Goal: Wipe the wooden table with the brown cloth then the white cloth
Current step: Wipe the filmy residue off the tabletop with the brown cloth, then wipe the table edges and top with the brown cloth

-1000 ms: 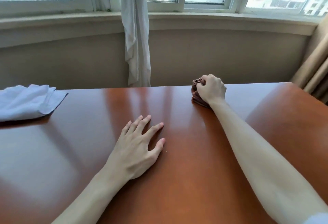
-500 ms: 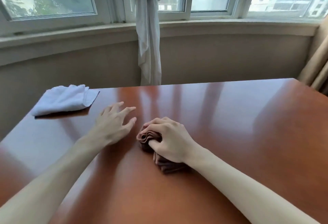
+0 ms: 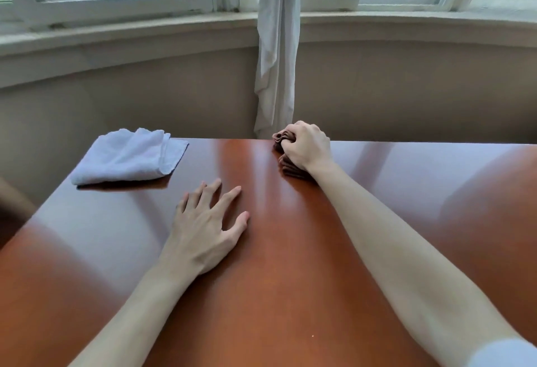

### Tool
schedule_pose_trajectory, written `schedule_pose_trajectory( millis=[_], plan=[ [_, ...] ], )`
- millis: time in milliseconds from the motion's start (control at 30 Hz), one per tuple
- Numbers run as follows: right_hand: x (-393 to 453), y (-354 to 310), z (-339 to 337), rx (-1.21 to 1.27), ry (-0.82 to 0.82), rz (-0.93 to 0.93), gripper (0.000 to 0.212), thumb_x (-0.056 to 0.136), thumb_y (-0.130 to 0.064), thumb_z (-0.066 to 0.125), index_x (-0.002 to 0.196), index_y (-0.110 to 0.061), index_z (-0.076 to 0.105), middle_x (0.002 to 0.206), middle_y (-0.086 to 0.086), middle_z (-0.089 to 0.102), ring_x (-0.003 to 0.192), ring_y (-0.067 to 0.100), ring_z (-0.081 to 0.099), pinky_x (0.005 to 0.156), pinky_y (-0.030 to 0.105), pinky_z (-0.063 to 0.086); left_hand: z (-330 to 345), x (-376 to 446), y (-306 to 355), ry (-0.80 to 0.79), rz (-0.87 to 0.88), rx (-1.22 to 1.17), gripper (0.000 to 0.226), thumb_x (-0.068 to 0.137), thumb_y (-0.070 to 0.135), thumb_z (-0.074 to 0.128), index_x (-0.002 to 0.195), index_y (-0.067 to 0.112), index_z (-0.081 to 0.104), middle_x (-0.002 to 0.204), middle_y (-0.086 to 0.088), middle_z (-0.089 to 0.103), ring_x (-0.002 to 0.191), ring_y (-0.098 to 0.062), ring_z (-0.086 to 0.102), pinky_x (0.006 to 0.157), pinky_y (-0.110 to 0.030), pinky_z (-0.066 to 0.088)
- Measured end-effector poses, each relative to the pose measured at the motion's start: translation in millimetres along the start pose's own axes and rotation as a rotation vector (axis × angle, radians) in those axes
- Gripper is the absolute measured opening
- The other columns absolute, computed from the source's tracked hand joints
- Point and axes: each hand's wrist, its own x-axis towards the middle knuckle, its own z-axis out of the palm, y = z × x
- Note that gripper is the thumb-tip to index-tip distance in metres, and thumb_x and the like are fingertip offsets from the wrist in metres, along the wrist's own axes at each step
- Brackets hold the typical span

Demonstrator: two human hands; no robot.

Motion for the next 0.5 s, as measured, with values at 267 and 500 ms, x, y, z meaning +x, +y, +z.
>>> schedule_pose_trajectory(
  millis=[267, 500],
  plan=[
    [-131.0, -65.3, -10.2, 0.000, 0.008, -0.034, 0.018, 0.088, -0.026, 0.056, 0.094, -0.020, 0.072, 0.100, 0.002, 0.064, 0.098, 0.034, 0.056, 0.072, 0.034, 0.036, -35.8, -25.1, 4.5, -0.008, 0.007, 0.017, 0.053, 0.097, 0.047, 0.048, 0.147, 0.027, 0.047, 0.151, -0.009, 0.044, 0.136, -0.033, 0.042, 0.115, -0.046, 0.031],
    [-299.2, -86.1, -59.9, 0.020, 0.007, -0.086, 0.016, 0.086, -0.029, 0.056, 0.090, -0.022, 0.069, 0.101, -0.001, 0.065, 0.099, 0.030, 0.057, 0.071, 0.034, 0.038, -49.4, -167.7, 19.2, -0.023, 0.027, -0.100, 0.053, 0.096, 0.051, 0.049, 0.146, 0.034, 0.046, 0.151, -0.004, 0.042, 0.137, -0.030, 0.040, 0.112, -0.047, 0.035]
  ],
)
